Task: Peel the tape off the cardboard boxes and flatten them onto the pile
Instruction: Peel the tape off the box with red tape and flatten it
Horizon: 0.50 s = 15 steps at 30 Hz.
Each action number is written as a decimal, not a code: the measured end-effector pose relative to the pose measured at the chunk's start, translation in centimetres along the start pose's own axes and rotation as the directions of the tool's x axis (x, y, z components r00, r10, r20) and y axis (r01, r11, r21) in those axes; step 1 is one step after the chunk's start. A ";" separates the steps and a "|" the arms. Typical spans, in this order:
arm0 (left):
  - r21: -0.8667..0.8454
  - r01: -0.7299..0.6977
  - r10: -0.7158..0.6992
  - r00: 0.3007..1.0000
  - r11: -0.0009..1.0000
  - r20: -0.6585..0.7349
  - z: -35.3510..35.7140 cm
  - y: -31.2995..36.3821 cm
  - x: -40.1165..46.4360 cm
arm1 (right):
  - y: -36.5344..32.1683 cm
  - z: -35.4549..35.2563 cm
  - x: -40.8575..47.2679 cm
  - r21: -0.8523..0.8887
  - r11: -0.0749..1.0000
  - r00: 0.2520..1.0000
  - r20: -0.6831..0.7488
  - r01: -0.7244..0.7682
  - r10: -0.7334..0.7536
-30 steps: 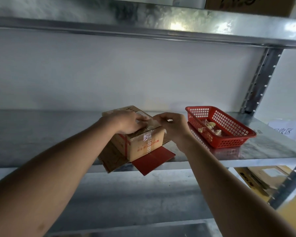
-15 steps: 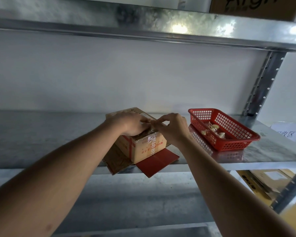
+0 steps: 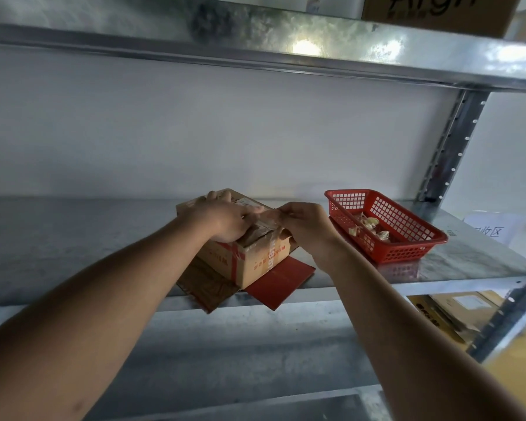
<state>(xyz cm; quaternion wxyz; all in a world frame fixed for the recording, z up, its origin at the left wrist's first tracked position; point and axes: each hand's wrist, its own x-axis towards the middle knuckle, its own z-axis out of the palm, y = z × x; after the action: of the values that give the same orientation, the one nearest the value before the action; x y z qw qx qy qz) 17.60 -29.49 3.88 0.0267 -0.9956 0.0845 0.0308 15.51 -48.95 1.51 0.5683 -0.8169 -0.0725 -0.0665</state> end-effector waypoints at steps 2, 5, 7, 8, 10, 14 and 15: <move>-0.034 0.004 -0.004 1.000 0.999 -0.004 0.2 0.0 0.1 | 0.3 -0.1 -0.3 0.171 0.984 0.998 0.020 -0.054 0.051; -0.056 0.005 -0.004 1.000 0.998 0.004 0.3 0.0 0.1 | 0.9 -0.1 -0.3 0.215 0.975 0.998 -0.016 -0.063 0.068; -0.047 0.006 -0.005 1.000 0.999 0.006 0.2 0.0 0.1 | 1.1 0.1 -0.1 -0.051 0.998 0.982 -0.178 0.047 -0.056; -0.040 0.007 -0.006 1.000 0.999 0.007 0.2 0.0 0.2 | 1.1 0.2 0.1 -0.227 0.968 0.960 -0.230 0.107 -0.161; -0.036 0.012 -0.012 1.000 0.999 0.007 0.2 0.0 0.2 | 0.9 0.5 0.2 -0.400 0.894 0.927 -0.217 0.201 -0.306; -0.054 0.023 -0.023 1.000 0.998 -0.001 0.4 -0.1 0.4 | 0.8 0.7 0.9 -0.518 0.840 0.948 -0.154 0.161 -0.278; -0.060 0.024 -0.024 1.000 0.998 0.001 0.4 -0.2 0.5 | 0.7 0.7 1.1 -0.536 0.835 0.957 -0.160 0.123 -0.244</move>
<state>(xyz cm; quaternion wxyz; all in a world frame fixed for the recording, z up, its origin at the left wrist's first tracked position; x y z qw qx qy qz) 18.05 -29.39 3.45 -0.0027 -0.9969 0.0717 0.0329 16.70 -48.53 0.82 0.3213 -0.9165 -0.0665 -0.2287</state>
